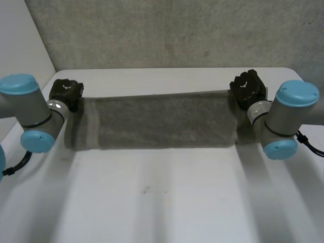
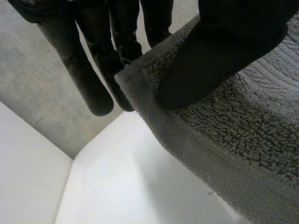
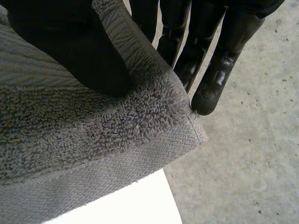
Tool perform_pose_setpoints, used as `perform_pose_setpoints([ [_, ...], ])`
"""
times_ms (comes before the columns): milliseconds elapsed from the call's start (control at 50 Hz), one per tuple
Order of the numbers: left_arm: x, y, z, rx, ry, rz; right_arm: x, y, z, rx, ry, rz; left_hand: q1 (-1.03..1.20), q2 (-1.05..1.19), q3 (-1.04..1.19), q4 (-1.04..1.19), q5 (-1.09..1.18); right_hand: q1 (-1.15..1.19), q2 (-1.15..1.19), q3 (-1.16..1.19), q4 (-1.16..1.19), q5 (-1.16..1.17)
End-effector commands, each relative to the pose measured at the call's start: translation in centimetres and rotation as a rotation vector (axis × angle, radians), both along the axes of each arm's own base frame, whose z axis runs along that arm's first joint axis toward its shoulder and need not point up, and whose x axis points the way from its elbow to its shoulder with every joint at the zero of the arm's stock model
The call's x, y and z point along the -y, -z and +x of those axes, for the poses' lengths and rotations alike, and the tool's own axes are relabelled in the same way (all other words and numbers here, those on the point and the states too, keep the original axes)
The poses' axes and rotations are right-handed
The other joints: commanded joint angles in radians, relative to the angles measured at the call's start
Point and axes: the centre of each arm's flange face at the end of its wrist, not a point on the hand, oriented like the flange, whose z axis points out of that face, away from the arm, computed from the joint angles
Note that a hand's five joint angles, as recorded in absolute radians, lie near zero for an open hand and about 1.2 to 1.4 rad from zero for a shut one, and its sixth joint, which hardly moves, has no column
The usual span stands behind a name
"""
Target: Fold the towel.
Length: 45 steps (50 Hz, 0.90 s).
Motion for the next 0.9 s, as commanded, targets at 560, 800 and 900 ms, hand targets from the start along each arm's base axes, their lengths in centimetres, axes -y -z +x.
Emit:
perform_pose_setpoints([
  [560,-8.7,-7.3,-1.8,-0.019,0.085,-0.028,-7.0,-7.1,-4.7,0.361,0.092,0.452,-1.005,-1.042,-1.041,-1.043,-1.032,-0.791,-0.993,-1.009,-1.015,-0.982],
  [800,-14.1,-7.3,-1.3,-0.119,0.096,-0.005,-8.1,-1.5,-6.3,0.368,0.168,0.651,-1.005,-1.042,-1.041,-1.043,-1.032,-0.601,-0.803,-0.820,-0.826,-0.793],
  [900,-14.8,-6.6,-1.1,-0.151,0.092,0.008,-6.8,1.6,-6.1,0.371,0.158,0.616,-1.005,-1.042,-1.041,-1.043,-1.032,-0.393,-0.595,-0.611,-0.618,-0.585],
])
